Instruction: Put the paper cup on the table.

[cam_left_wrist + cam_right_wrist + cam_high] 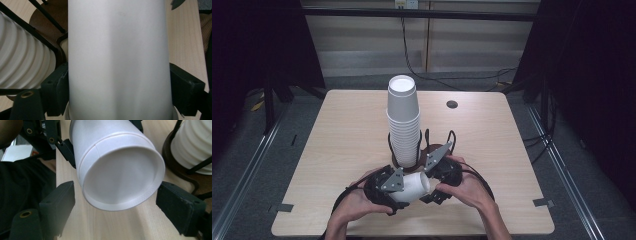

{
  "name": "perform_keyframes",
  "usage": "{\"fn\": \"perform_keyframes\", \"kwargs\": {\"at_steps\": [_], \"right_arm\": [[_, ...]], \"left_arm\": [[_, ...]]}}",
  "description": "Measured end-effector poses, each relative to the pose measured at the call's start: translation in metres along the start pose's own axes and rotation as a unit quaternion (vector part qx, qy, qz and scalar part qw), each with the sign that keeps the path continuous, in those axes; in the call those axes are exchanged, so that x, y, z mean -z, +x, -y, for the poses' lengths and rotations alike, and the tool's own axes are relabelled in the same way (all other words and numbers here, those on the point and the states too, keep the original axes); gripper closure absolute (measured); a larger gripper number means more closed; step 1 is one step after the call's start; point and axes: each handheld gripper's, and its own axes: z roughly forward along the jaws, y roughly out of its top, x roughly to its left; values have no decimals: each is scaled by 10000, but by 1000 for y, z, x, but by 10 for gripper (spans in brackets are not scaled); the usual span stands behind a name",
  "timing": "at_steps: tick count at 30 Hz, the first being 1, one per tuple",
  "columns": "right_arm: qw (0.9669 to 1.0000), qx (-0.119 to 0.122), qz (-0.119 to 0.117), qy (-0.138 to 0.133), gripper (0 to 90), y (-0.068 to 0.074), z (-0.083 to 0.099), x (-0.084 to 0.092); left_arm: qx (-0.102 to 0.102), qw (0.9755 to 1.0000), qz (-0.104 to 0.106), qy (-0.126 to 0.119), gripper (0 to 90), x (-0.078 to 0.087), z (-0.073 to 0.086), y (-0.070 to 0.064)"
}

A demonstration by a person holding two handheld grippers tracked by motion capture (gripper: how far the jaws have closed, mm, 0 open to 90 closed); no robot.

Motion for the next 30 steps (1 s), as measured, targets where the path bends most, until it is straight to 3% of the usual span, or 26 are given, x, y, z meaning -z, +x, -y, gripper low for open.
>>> {"fn": "perform_keyframes", "kwargs": {"at_steps": [3,5,12,17,20,24,25,30], "right_arm": [[9999,23,-79,151,152,0,-2,-3],[9995,169,-110,262,152,1,-5,-6],[9984,99,-310,459,171,-2,-8,-8],[9976,41,-451,516,193,-3,-9,-13],[9978,145,-488,425,211,-3,-10,-14],[9981,106,-442,417,208,1,-13,-14],[9981,241,-465,337,207,0,-13,-14],[9977,148,-490,445,216,1,-12,-16]], "left_arm": [[-25,10000,12,32,170,-1,-1,-1],[-77,9999,63,102,170,-2,-3,-2],[-106,9997,153,142,170,-6,-5,-4],[-93,9997,193,155,170,-8,-6,-6],[-109,9997,215,79,171,-8,-6,-6],[-101,9995,287,28,172,-9,-6,-7],[-103,9995,284,31,172,-9,-6,-7],[-112,9995,284,52,172,-10,-6,-7]]}}
